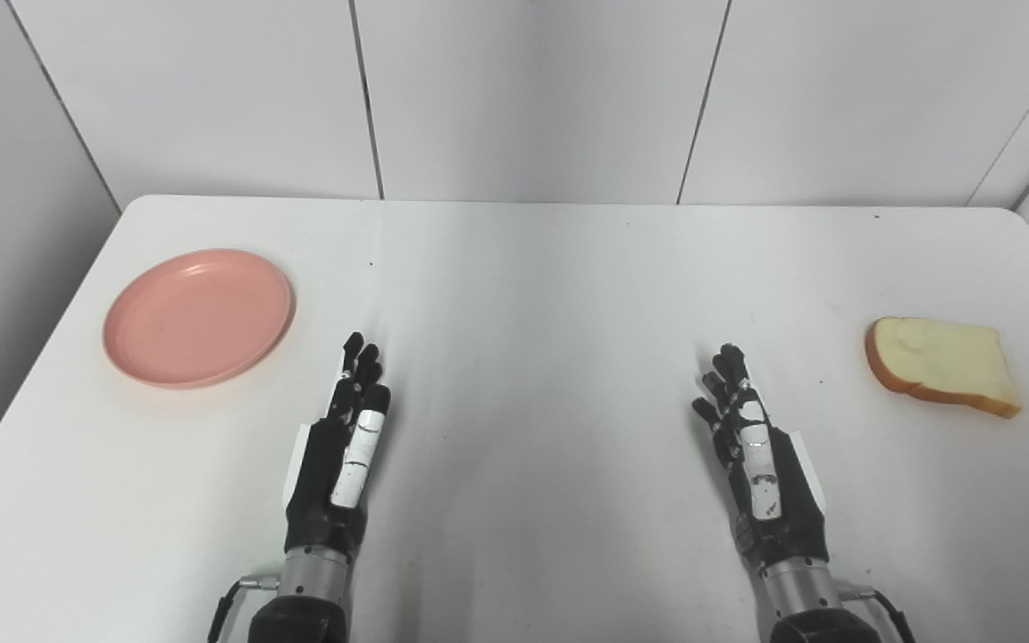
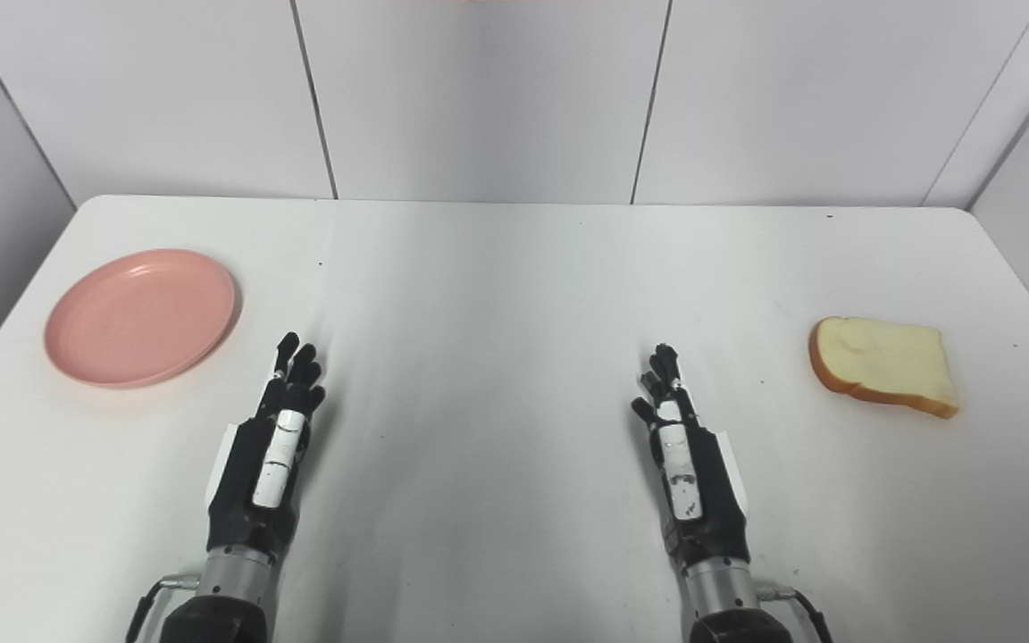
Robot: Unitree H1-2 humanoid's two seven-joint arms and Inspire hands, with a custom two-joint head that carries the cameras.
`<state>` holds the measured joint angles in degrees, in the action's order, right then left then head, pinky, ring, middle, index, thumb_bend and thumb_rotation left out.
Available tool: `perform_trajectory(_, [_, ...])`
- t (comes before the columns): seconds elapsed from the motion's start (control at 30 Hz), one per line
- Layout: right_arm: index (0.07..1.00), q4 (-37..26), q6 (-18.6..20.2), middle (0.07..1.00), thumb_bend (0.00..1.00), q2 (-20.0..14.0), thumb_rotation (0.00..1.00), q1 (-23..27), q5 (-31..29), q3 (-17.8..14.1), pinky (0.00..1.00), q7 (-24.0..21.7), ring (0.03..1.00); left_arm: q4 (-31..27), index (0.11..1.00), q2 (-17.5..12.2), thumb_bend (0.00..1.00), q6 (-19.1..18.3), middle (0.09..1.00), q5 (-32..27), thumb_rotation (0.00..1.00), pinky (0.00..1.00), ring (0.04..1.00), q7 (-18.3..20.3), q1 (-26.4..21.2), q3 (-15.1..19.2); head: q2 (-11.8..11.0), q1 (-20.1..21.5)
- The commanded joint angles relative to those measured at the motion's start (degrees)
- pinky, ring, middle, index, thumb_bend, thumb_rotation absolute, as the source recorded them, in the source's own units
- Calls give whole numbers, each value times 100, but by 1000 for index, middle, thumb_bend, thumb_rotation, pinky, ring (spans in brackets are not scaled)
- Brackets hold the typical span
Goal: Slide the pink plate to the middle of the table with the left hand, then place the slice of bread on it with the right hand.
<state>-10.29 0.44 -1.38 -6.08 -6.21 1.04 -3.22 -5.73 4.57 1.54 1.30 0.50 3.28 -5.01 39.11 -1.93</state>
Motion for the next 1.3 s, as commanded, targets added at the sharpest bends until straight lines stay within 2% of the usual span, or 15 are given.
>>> perform_trajectory(0.0, [982,123,133,1000,852,41,989,-127,-8,42,951,-30,985,-33,1000,-2,783,133,1000,15,843,1000,1000,5,-106,-9,-7,-2])
perform_trajectory(0.8, [982,123,120,1000,849,32,990,-128,-7,55,942,-42,981,-17,1000,-11,775,159,1000,17,844,1000,1000,16,-118,-16,-14,-1])
perform_trajectory(0.93, [981,280,-12,1000,848,1,992,-138,-43,36,950,-86,981,174,1000,5,774,357,1000,95,855,1000,1000,-22,-103,-42,-361,-350])
perform_trajectory(0.97, [981,316,-48,1000,848,-16,992,-143,-63,26,952,-107,981,245,1000,19,772,432,1000,148,865,1000,1000,-53,-101,-55,-391,-392])
perform_trajectory(1.13, [998,700,-347,1000,836,-187,1000,-111,-271,-109,982,-286,997,693,1000,179,786,739,1000,402,888,1000,1000,-218,-120,-160,-888,-1061])
perform_trajectory(1.27, [1000,1029,-550,1000,820,-274,1000,-52,-411,-236,998,-402,1000,1006,1000,290,785,947,1000,564,892,1000,1000,-325,-160,-238,-1128,-1280])
